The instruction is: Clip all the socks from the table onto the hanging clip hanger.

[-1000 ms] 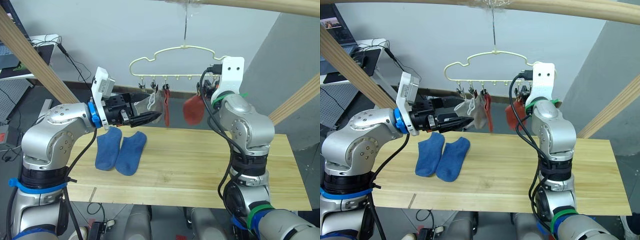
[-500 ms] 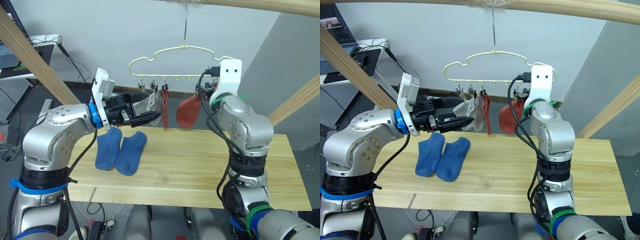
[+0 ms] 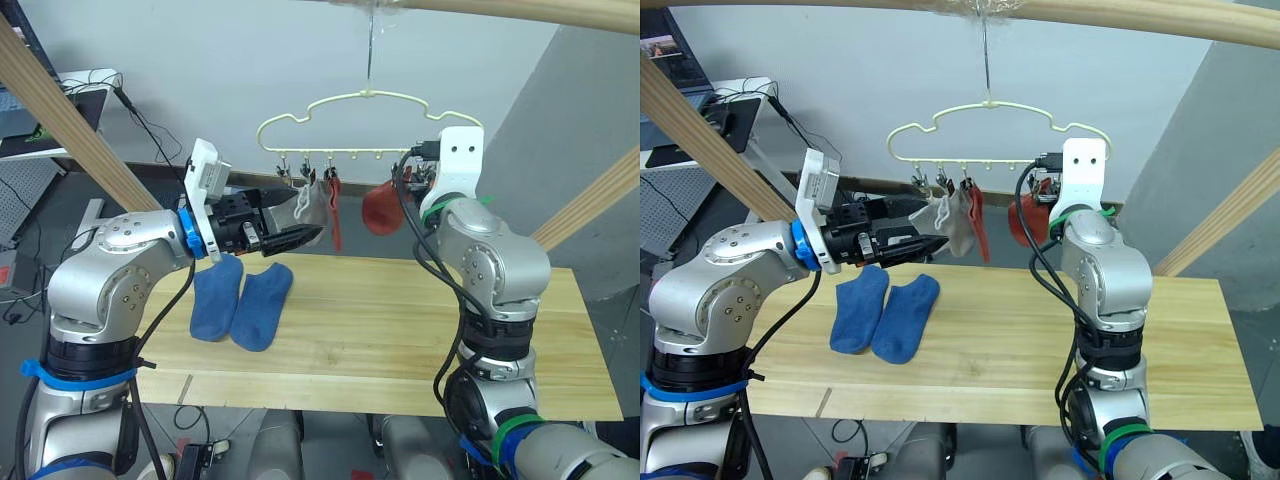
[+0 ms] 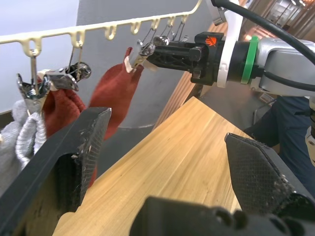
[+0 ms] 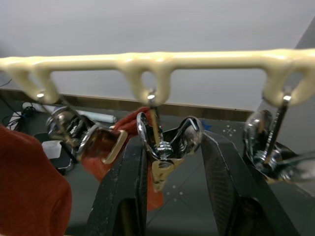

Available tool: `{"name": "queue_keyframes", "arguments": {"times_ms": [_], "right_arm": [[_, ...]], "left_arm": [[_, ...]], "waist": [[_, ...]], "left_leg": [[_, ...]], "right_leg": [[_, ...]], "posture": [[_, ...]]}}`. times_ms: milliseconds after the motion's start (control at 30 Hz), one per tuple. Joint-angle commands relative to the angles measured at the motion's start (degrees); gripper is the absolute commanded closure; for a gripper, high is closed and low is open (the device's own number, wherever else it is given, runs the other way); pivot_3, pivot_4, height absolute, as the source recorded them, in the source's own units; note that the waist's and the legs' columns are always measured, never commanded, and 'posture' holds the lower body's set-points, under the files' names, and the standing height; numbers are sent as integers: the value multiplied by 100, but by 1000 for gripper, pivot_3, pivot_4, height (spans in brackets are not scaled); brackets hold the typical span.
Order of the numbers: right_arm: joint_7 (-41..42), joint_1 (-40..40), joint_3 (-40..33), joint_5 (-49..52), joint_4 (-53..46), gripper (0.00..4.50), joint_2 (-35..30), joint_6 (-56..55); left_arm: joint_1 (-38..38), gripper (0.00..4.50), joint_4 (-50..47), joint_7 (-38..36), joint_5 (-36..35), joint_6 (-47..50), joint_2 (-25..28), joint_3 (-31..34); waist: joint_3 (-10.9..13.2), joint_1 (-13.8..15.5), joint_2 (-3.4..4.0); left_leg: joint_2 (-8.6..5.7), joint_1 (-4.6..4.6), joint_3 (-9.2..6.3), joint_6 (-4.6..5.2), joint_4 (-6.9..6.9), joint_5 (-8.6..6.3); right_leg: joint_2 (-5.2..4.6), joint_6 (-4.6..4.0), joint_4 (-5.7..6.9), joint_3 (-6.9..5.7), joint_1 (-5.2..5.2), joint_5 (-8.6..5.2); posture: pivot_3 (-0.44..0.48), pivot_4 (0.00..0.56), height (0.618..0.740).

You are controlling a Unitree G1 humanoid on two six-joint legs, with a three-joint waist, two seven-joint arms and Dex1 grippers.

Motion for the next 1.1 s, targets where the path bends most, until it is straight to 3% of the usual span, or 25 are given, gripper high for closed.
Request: {"name": "queue_keyframes", "arguments": {"times_ms": [33,767,1000,1100], "right_arm": [[-66,-213,-31,-13,-244,2859,132,30],[-80,-473,-90,-78,248,2859,136,-355],[-155,-485,-97,-115,286,4466,120,-341],[-176,-487,-102,-125,291,4469,124,-331]], "left_arm": [[-35,226,-186,32,-17,-127,-24,22],[77,226,-251,127,-9,-159,75,88],[78,226,-238,132,10,-158,80,80],[105,226,-248,164,36,-142,85,69]], "waist": [[0,0,0],[0,11,0],[0,12,0],[0,15,0]], "left_leg": [[0,0,0,0,0,0],[0,0,-1,0,-1,0],[0,0,-1,0,0,0],[0,0,-1,0,0,0]], "right_leg": [[0,0,0,-1,0,0],[0,0,-1,-2,0,0],[0,-1,0,-2,0,0],[0,-1,0,-2,0,0]], "posture": [[-5,270,740],[17,265,740],[18,265,740],[17,266,740]]}}
